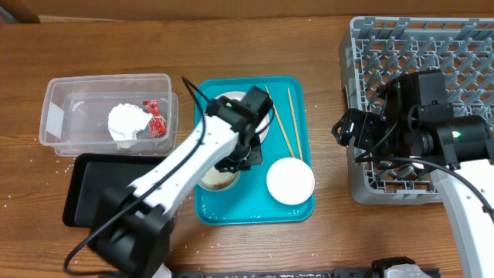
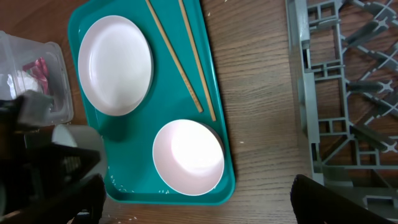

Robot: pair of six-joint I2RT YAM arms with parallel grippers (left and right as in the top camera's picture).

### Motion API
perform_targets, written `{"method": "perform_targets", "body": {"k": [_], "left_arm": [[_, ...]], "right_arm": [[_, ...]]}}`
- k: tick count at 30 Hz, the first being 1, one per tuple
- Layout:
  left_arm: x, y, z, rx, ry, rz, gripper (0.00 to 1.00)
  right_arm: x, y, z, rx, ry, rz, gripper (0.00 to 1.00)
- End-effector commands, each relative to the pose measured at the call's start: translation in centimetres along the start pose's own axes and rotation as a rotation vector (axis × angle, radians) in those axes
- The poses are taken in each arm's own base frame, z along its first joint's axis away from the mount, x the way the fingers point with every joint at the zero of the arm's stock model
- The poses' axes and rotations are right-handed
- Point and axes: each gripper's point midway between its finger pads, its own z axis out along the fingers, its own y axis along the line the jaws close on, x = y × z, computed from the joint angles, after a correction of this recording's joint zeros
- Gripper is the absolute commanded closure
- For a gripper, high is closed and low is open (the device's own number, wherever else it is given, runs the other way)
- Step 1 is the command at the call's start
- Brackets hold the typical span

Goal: Sort waste into correct bins and load items into the dishwasher
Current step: 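Move the left gripper to the rice bowl and grasp its rim, then tip the rice bowl over the black tray to pour out rice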

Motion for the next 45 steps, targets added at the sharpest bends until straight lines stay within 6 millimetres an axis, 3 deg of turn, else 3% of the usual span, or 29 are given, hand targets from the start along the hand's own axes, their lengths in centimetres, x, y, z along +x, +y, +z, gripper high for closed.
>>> {"method": "perform_targets", "body": {"k": [1, 5, 7, 11, 14, 18, 22, 28, 33, 34, 36, 38, 41, 45], "left_arm": [[-0.4, 1.0, -5.3, 0.138, -0.062, 0.051, 0.96], [-0.5, 3.9, -7.8, 0.269, -0.036, 0.028, 0.96], [-0.7, 5.5, -8.5, 0.416, 0.007, 0.021, 0.96], [-1.4, 8.3, -8.7, 0.636, 0.016, -0.041, 0.96], [-2.0, 11.6, -8.6, 0.844, -0.037, -0.133, 0.96], [-2.2, 16.5, -7.8, 0.969, -0.132, -0.295, 0.96], [-1.8, 19.2, -8.2, 1.051, -0.209, -0.379, 0.96], [-1.7, 19.6, -7.5, 1.076, -0.197, -0.371, 0.92], [-2.7, 19.7, -7.1, 1.155, -0.183, -0.418, 0.96], [-2.1, 19.2, -7.7, 1.186, -0.146, -0.444, 0.96], [-2.4, 18.7, -9.5, 1.247, -0.295, -0.302, 0.96], [-2.6, 19.3, -9.0, 1.251, -0.235, -0.402, 0.96], [-2.2, 18.8, -10.4, 1.293, -0.299, -0.342, 0.96], [-2.3, 19.3, -9.2, 1.252, -0.278, -0.352, 0.96]], "right_arm": [[-0.2, 0.0, 0.0, -0.001, -0.006, 0.007, 0.03], [-0.2, 0.0, 0.0, 0.000, -0.006, 0.007, 0.03], [-0.2, 0.0, 0.0, -0.001, -0.005, 0.007, 0.03], [-0.2, 0.0, 0.0, -0.001, -0.005, 0.007, 0.03], [-0.2, 0.0, 0.0, -0.001, -0.005, 0.007, 0.03], [-0.2, 0.0, 0.0, 0.000, -0.006, 0.007, 0.03], [-0.2, 0.0, 0.0, 0.000, -0.006, 0.007, 0.03], [-0.2, 0.0, 0.0, -0.001, -0.005, 0.008, 0.03], [-0.2, 0.0, 0.0, -0.001, -0.005, 0.008, 0.03], [-0.2, 0.0, 0.0, 0.000, -0.005, 0.008, 0.03], [-0.1, -0.1, 0.0, 0.001, -0.002, 0.008, 0.03], [-0.2, 0.0, 0.0, -0.001, -0.005, 0.008, 0.03], [-0.2, 0.0, 0.0, 0.000, -0.004, 0.008, 0.03], [-0.2, 0.0, 0.0, -0.001, -0.005, 0.008, 0.03]]}}
